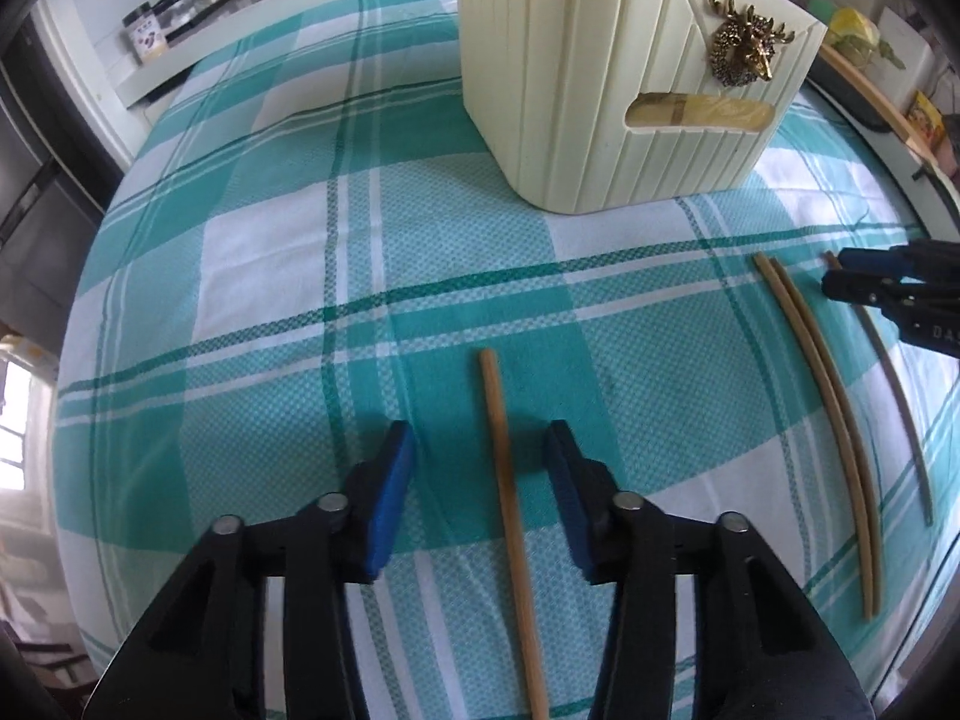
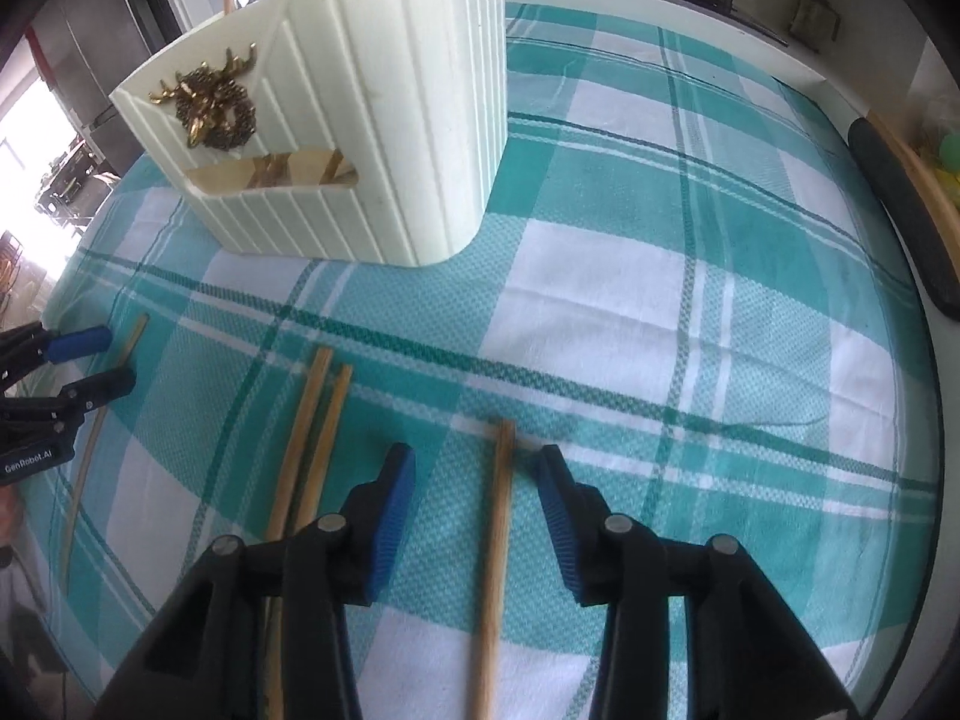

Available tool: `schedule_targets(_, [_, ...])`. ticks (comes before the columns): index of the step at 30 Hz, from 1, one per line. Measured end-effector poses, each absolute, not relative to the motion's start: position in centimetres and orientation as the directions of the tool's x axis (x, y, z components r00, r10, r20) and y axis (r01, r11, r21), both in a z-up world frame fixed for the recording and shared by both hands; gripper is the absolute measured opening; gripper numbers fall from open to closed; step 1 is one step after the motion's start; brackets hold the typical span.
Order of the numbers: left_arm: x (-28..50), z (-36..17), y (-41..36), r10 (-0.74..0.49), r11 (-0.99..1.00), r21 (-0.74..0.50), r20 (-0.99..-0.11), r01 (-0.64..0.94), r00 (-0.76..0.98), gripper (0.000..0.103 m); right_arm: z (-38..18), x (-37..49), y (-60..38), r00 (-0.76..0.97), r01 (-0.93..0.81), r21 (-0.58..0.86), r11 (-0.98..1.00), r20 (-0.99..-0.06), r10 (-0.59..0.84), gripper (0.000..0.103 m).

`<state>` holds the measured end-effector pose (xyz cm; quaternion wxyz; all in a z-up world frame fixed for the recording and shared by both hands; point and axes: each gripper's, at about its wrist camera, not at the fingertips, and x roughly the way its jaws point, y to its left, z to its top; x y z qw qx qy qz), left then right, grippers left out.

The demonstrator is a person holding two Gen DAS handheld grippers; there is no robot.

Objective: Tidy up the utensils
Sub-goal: 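Close the right tool on a chopstick while the left tool holds its chopstick, then lift both chopsticks into the cream box and open both tools to drop them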

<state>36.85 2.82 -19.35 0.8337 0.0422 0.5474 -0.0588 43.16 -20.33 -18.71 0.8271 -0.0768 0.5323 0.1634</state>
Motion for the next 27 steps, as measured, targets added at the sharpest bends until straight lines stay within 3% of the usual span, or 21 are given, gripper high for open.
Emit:
schedule_targets(1, [36.9, -19.3, 2.6, -0.048, 0.99, 0.011, -0.915, 0.142, 0.401, 0.019, -18.8, 43.3, -20.3, 0.381, -0.349, 0.047, 0.936, -0.905, 0.187, 0.009])
schedule_targets(2, [36.9, -19.3, 2.5, -0.039, 0.99, 0.021, -0.911, 0.14, 0.41, 0.006, -18.8, 43.4, -20.4, 0.385, -0.343, 0.054, 0.938, -0.903, 0.193, 0.007])
schedule_targets(8, [35.5, -17.6, 2.1, -0.036, 0.992, 0.026, -0.872, 0.12, 0.487, 0.004, -16.4, 42.1, -22.7, 0.469, -0.299, 0.126, 0.946, -0.844, 0.261, 0.007])
schedule_targets(17, [30.6, -7.8, 2.6, -0.127, 0.99, -0.048, -0.733, 0.135, 0.668, 0.004, -7.3, 35.2, -25.7, 0.628, -0.336, 0.186, 0.923, -0.686, 0.367, 0.007])
schedule_targets(27, [25.1, -0.6, 3.0, -0.238, 0.971, -0.139, -0.582, 0.193, 0.778, 0.004, 0.0, 26.2, -27.0, 0.772, -0.389, 0.135, 0.911, -0.493, 0.402, 0.007])
